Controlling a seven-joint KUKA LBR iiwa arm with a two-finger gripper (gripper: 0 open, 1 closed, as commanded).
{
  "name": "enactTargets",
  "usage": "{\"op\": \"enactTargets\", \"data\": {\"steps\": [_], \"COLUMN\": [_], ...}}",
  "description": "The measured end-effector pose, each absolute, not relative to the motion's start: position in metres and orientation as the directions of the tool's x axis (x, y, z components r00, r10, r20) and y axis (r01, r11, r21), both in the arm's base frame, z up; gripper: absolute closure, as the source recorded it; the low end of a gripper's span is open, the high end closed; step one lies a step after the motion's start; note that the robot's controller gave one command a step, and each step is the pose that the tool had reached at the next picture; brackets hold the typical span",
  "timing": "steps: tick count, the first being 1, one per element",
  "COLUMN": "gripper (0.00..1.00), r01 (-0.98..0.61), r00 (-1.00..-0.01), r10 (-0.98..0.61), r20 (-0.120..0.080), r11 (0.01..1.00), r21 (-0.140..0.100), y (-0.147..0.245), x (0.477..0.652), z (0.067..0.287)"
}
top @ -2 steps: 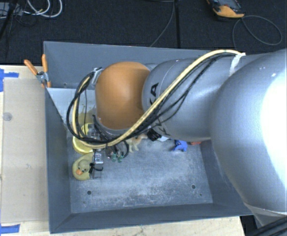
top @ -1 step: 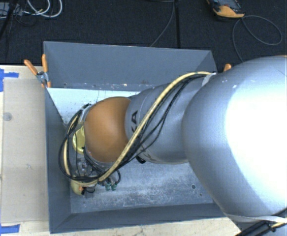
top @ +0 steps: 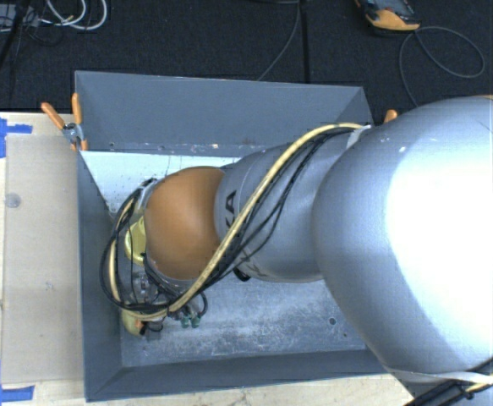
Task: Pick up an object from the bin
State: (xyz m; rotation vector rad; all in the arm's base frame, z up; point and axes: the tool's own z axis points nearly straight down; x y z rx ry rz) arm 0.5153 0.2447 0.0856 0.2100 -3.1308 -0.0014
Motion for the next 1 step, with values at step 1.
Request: {"op": "enactTargets", "data": {"steps": [1], "gripper": [1.00], "r01": [-0.163], "r00": [-0.987], "r10": [-0.163], "r20": [0.005], "r11": [0.987], "r21": [0.001], "y": [0.2440], "x": [0.5149], "z": [0.2076]}}
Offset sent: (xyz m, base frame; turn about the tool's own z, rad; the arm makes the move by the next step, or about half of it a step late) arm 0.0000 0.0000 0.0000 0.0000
